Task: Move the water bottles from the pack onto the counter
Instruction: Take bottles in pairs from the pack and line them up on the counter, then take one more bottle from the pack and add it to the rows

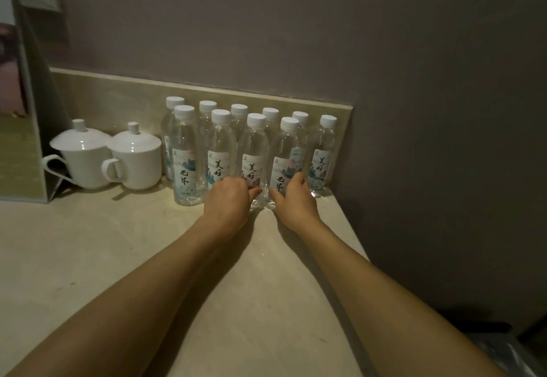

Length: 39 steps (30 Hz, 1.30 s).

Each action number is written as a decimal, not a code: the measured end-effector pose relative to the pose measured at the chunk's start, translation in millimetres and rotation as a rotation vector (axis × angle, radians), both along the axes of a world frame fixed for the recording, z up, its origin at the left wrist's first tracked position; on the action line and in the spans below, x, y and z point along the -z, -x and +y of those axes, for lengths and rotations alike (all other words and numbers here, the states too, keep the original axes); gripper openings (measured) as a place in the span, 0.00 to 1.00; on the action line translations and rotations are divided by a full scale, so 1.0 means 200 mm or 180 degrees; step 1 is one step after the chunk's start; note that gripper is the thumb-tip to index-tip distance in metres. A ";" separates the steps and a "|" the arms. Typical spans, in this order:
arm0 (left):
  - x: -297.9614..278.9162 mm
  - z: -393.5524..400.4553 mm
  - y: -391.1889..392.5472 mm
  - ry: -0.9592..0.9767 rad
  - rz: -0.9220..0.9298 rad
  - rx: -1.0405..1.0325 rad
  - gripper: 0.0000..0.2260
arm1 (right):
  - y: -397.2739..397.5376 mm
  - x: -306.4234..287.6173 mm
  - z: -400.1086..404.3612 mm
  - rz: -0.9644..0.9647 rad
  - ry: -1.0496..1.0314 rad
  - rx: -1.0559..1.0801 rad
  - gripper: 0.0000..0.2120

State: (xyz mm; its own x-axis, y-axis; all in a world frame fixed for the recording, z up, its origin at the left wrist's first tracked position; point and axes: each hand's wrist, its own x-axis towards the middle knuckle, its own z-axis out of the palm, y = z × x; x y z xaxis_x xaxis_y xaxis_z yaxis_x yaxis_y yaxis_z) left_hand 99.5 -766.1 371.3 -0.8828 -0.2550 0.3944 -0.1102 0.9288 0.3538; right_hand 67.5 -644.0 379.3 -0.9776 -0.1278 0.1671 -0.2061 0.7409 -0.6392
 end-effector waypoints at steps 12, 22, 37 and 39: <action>-0.01 0.02 -0.04 -0.0112 -0.0106 -0.0199 0.22 | -0.07 -0.02 0.07 -0.0109 0.0021 -0.0051 0.33; -0.08 0.45 -0.16 -0.0456 -0.0008 -0.0014 0.16 | -0.19 -0.11 0.61 0.0257 0.0445 -0.0204 0.22; 0.00 2.24 -0.29 -0.0445 -0.0825 0.1356 0.15 | -0.49 0.23 2.37 0.0381 0.1205 0.1430 0.08; 0.05 2.43 -0.29 -0.0461 -0.0989 0.1565 0.15 | -0.51 0.32 2.56 0.0224 0.1315 0.1656 0.05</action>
State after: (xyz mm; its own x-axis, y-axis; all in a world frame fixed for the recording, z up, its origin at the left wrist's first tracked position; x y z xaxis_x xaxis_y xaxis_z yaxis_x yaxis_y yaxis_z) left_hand 157.1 -279.8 361.2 -0.9794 0.1806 0.0906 0.2016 0.8418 0.5007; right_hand 169.7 -131.9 315.5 -0.8794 0.4458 0.1668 0.0605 0.4523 -0.8898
